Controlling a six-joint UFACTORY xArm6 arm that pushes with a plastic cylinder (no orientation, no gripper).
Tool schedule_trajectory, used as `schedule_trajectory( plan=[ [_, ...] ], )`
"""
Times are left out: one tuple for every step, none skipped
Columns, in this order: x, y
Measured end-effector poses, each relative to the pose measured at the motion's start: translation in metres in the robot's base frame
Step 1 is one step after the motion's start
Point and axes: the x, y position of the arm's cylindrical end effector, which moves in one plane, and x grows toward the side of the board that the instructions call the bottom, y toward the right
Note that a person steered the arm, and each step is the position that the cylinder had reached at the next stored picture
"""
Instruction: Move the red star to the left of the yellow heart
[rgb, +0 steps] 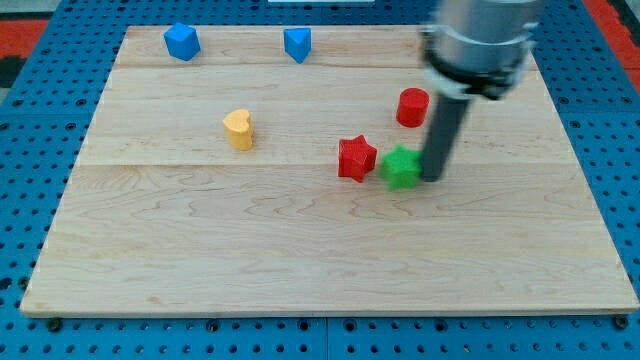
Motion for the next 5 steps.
schedule_trajectory(
  plan=[
    [-0.006,-0.036],
    [-0.028,-0.020],
    [-0.040,-0.077],
    [-0.048,-0.114],
    [0.008,-0.156]
  ],
)
